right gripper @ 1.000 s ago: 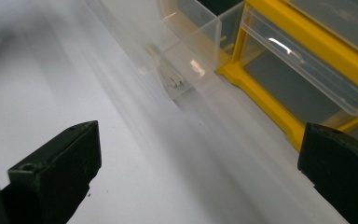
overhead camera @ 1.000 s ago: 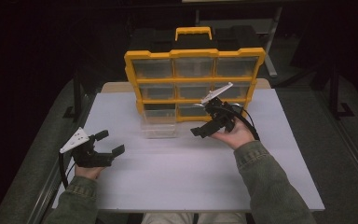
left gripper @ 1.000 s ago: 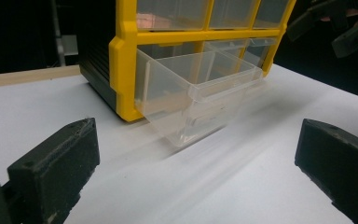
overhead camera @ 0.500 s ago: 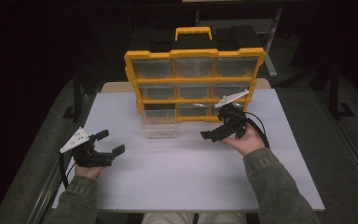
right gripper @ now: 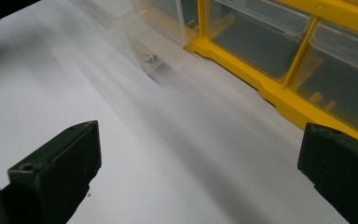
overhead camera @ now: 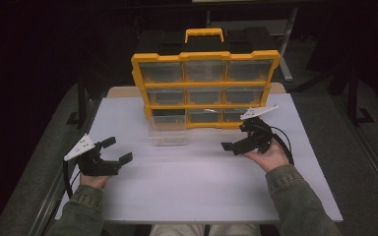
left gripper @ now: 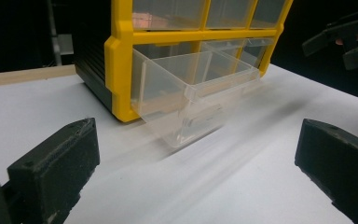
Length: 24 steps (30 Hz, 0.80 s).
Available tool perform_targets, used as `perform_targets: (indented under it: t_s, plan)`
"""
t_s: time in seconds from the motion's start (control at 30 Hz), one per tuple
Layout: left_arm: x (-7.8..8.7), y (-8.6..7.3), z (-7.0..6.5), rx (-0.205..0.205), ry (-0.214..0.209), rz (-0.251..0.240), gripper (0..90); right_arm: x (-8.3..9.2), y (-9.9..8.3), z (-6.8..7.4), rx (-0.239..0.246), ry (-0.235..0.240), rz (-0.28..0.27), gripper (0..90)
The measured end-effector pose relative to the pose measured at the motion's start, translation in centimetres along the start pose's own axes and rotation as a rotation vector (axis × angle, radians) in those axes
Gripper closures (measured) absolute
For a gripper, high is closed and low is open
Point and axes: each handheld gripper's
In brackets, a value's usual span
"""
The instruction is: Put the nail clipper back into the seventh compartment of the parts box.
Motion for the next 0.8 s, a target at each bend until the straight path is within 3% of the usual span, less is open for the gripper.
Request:
perform_targets:
  t_s: [0.8]
  plan:
    - [-0.1,0.0,0.0,0.000,0.001,0.003,0.0,2.2,-4.8,-1.1,-0.030,-0.044,-0.102,0.0]
Point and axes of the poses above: each handheld gripper's, and its own axes: x roughly backward along the jaws, y roughly out of its top, z roughly to its left, and after that the axes turned 5 degrees about -z, right-handed
